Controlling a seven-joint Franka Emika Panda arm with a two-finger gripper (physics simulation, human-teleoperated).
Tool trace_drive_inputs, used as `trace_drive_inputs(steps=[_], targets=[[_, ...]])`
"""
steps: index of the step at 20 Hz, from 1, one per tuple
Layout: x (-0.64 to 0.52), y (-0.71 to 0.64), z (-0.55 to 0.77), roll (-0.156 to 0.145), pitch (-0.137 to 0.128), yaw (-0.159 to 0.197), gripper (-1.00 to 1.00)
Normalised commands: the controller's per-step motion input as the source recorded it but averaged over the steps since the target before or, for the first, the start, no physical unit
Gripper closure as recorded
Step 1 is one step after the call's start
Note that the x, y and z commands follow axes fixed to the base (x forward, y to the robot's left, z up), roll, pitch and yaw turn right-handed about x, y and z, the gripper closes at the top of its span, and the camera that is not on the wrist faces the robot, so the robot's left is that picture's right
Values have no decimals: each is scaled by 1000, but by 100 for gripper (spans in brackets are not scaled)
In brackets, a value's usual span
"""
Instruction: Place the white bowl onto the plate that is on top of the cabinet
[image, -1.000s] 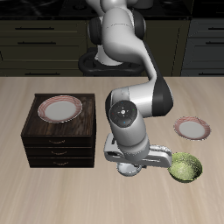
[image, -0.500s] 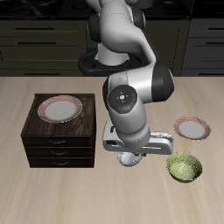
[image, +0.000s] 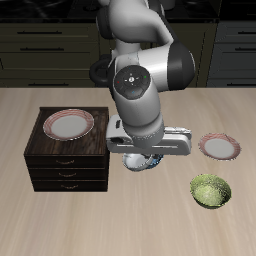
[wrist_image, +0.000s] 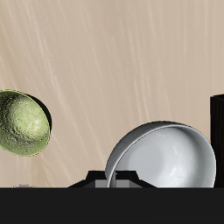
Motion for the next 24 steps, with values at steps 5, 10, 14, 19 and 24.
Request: trace_drive_inputs(steps=[5,10,14,19,24], targets=[[-202,-154,458,-6,-65,18,100],[-201,-78,408,3,-62,14,100],[-230,-43,340,12,-31,10,100],[-351,23,436,17,-36,17,100],[-282,92,319,31,-14,44,100]])
